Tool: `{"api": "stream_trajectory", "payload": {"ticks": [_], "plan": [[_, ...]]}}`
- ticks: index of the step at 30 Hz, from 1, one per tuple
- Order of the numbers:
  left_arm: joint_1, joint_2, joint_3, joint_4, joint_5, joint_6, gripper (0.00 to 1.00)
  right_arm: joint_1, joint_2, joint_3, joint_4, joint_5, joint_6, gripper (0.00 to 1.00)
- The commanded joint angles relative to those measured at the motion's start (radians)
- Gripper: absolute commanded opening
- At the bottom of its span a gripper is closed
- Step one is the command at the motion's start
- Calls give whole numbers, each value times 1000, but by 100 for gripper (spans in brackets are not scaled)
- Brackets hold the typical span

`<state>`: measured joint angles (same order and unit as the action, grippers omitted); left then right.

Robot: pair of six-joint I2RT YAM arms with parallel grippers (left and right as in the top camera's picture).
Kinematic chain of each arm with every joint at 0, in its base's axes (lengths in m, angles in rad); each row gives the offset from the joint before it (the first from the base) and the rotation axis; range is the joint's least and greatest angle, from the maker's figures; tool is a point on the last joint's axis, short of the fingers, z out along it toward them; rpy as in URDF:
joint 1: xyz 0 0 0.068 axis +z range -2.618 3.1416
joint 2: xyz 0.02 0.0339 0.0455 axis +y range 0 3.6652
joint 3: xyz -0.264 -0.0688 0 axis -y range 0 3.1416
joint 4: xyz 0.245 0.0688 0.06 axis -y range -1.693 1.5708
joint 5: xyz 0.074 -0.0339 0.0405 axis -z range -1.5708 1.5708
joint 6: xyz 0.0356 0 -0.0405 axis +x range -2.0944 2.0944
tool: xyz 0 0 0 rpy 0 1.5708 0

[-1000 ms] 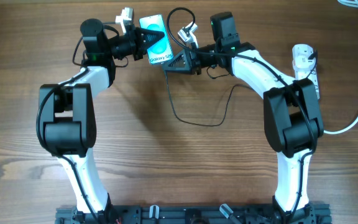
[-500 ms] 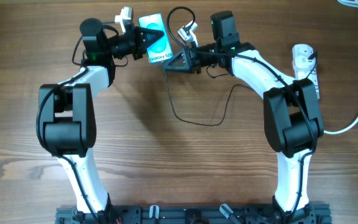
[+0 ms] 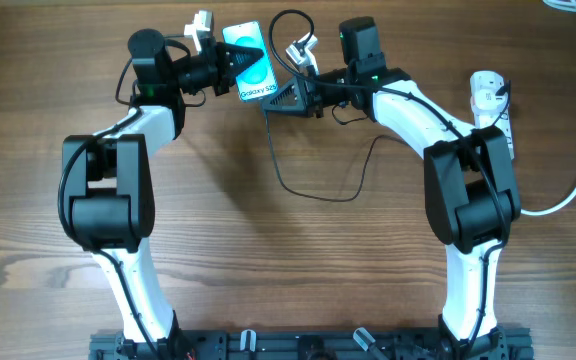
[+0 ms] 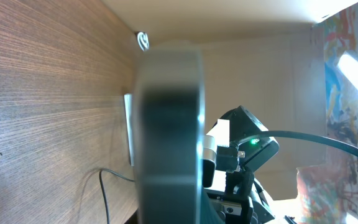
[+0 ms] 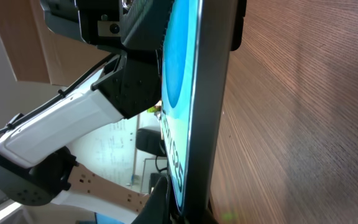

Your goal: Plug charger to phone and switch on socket

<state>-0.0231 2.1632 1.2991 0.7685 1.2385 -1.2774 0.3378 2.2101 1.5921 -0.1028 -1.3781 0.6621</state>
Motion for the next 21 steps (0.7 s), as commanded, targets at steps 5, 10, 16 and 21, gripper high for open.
{"api": "stream_trajectory", "payload": {"ticks": [5,10,16,21], "plan": [[-43,-18,-5,3,203,-2,4,-13,-11,16,30,97,-8,5],[-26,-18,-5,3,180,-2,4,-28,-11,16,-48,72,-89,8],[-3,-18,-5,3,156,-2,4,-50,-32,16,-227,42,-244,47],[3,-18,-5,2,155,14,4,-82,-130,16,-479,118,-474,56]]}}
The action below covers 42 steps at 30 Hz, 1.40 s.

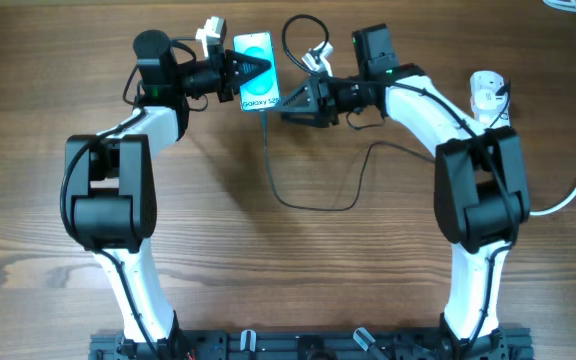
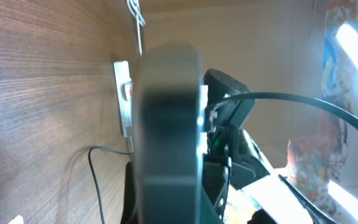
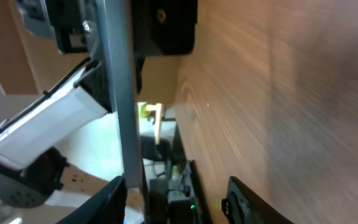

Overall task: Plug charger to phone and switch on socket
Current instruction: 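Open the right gripper off the plug and pull the right arm back, then lower the phone flat onto the table with the left gripper and release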

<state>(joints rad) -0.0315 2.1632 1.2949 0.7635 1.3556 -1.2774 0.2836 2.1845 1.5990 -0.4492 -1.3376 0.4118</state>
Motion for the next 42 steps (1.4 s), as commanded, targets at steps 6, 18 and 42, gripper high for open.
{"api": "stream_trajectory", "payload": {"ticks": [6,18,42], "plan": [[-3,-18,0,6,47,16,4,-65,-283,9,-460,360,-432,60],[-132,-18,0,-313,-43,286,4,-90,-554,9,-664,645,-460,89],[-207,165,189,-488,-222,385,4,-172,-618,9,-843,712,-492,89]]}}
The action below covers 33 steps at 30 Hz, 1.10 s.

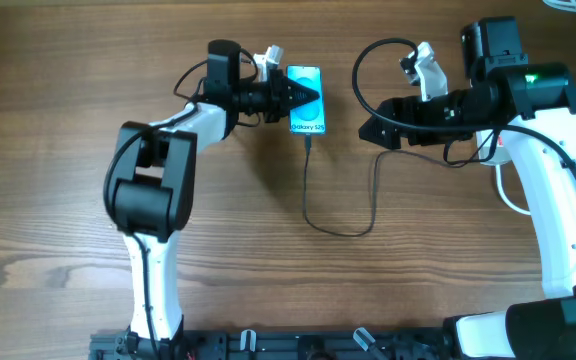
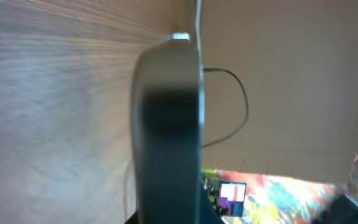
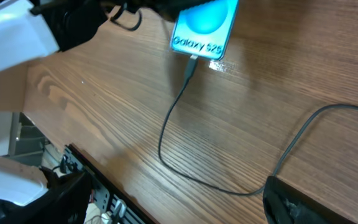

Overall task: Plug charger to phone and switch on socket
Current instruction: 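Lower the phone flat onto the table with the left gripper and release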

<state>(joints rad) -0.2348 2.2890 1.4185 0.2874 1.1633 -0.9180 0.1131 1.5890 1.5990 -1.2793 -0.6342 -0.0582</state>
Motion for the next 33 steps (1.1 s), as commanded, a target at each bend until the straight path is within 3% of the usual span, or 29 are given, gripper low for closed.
{"api": "stream_trajectory", "payload": {"ticks": [1,10,12,25,27,33], "plan": [[-3,50,73,-12,-33,26,4,-2,-23,9,-19,8,-21,89],[-2,128,76,-23,-83,27,4,-2,-23,9,-47,5,-16,89],[-2,129,76,-64,-116,32,11,-1,-23,9,-46,5,-17,89],[-4,129,76,-250,-265,75,21,-2,-23,9,-38,6,-47,89],[-4,129,76,-278,-268,78,31,-2,-23,9,-38,6,-48,89],[-3,129,76,-338,-275,78,37,-2,-23,9,-37,15,-54,89]]}}
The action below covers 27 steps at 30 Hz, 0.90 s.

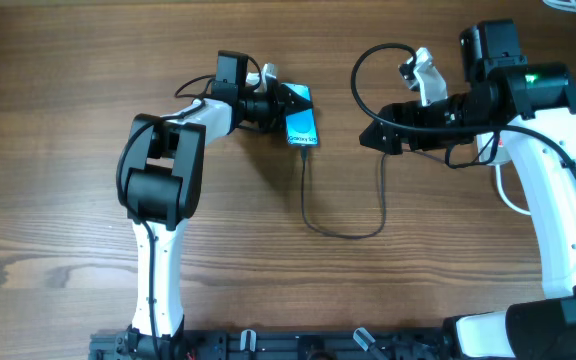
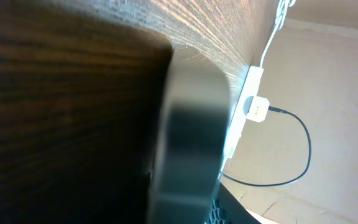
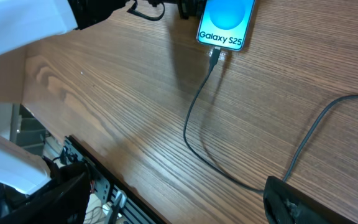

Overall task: Plug charger to phone and switch on socket
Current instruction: 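Lower the phone flat onto the table with the left gripper and release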

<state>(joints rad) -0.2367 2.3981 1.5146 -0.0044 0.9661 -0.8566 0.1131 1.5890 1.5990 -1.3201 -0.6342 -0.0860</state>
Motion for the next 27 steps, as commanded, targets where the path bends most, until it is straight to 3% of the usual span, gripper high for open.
{"api": "stream_trajectory", "payload": {"ticks": [1,6,7,19,27], "plan": [[-1,20,-21,-57,-78,16,41,-2,-23,9,3,18,-26,89],[17,20,-21,-114,-80,16,95,-2,-23,9,4,82,15,89],[22,20,-21,-125,-82,16,100,-2,-23,9,4,97,23,89],[122,18,-21,-184,-79,21,100,-2,-23,9,4,235,120,89],[151,18,-20,-360,-248,70,100,-2,-23,9,3,234,123,89]]}}
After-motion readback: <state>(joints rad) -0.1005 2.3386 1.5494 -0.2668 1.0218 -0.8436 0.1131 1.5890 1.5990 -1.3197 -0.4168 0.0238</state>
